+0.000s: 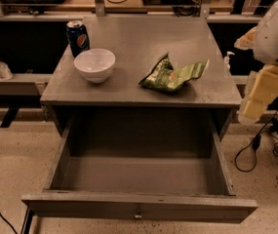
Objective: Place green jalapeno chip bag into top drawer
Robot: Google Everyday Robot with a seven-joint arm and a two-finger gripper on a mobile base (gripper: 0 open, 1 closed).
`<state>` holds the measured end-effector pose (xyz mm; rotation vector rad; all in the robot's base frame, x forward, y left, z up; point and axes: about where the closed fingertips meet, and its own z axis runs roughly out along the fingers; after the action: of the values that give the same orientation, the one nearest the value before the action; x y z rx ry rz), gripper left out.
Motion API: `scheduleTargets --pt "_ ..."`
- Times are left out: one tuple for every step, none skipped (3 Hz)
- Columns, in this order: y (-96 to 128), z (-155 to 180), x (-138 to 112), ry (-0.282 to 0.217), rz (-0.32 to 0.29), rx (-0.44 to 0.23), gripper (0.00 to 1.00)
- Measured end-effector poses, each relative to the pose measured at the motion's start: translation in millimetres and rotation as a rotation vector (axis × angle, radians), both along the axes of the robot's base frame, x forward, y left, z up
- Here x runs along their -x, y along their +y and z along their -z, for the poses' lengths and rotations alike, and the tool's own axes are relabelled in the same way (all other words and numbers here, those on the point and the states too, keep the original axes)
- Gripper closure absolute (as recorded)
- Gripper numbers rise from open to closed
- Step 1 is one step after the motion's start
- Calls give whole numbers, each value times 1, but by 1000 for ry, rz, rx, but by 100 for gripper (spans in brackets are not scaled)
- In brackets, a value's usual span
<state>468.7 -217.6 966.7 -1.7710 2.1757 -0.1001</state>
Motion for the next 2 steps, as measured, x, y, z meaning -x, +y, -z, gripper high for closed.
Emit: scheduleTargets --pt "-9 31 -71 -7 -63 -16 0" --pt "-11 56 -113 -1 -95 -30 0"
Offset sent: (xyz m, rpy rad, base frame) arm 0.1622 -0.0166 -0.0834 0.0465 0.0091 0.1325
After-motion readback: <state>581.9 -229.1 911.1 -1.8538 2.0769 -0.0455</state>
